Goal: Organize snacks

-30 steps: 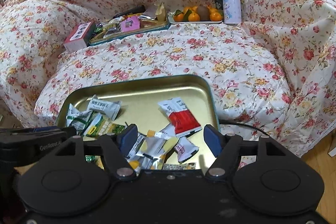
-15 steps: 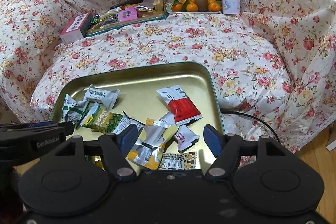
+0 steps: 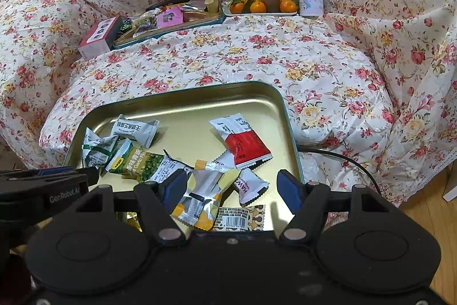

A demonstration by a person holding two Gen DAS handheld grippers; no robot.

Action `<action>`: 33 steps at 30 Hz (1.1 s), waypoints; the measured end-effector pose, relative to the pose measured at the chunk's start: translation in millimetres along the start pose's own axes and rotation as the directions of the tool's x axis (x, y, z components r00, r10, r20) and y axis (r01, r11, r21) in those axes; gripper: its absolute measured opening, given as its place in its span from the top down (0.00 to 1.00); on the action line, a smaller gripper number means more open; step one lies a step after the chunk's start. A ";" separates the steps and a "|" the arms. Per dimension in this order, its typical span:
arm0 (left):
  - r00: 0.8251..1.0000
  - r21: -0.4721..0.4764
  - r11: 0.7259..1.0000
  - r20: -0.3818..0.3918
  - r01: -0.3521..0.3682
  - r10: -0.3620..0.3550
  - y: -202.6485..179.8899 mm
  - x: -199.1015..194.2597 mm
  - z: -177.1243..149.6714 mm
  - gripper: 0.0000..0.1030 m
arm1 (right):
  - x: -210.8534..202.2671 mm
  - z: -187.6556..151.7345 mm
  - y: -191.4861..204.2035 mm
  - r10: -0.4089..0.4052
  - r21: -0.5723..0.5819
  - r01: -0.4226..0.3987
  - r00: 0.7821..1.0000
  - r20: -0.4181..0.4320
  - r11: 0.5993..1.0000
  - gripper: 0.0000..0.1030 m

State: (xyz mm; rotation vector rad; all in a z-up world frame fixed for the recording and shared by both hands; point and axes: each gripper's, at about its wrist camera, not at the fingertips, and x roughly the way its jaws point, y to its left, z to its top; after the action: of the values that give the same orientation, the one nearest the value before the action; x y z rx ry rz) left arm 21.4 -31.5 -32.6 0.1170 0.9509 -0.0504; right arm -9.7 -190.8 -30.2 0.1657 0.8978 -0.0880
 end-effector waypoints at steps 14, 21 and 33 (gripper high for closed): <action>1.000 0.004 1.000 -0.001 -0.001 0.001 -0.4 0.2 0.2 0.61 | 0.9 -0.2 -0.7 0.000 0.003 0.000 1.000 -0.002 1.000 0.30; 1.000 -0.001 1.000 -0.003 -0.001 0.001 -0.4 0.4 0.3 0.61 | 1.7 -0.4 -0.5 -0.001 0.002 0.001 1.000 -0.002 1.000 0.30; 1.000 -0.011 1.000 -0.006 -0.002 0.002 1.7 0.4 -1.2 0.61 | 1.5 -2.2 4.0 0.001 0.000 -0.001 1.000 -0.007 1.000 0.30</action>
State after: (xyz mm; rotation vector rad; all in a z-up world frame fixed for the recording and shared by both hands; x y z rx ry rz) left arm 20.8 -29.6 -33.5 0.1081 0.9566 -0.0432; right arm -9.9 -186.5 -32.3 0.1669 0.9049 -0.0864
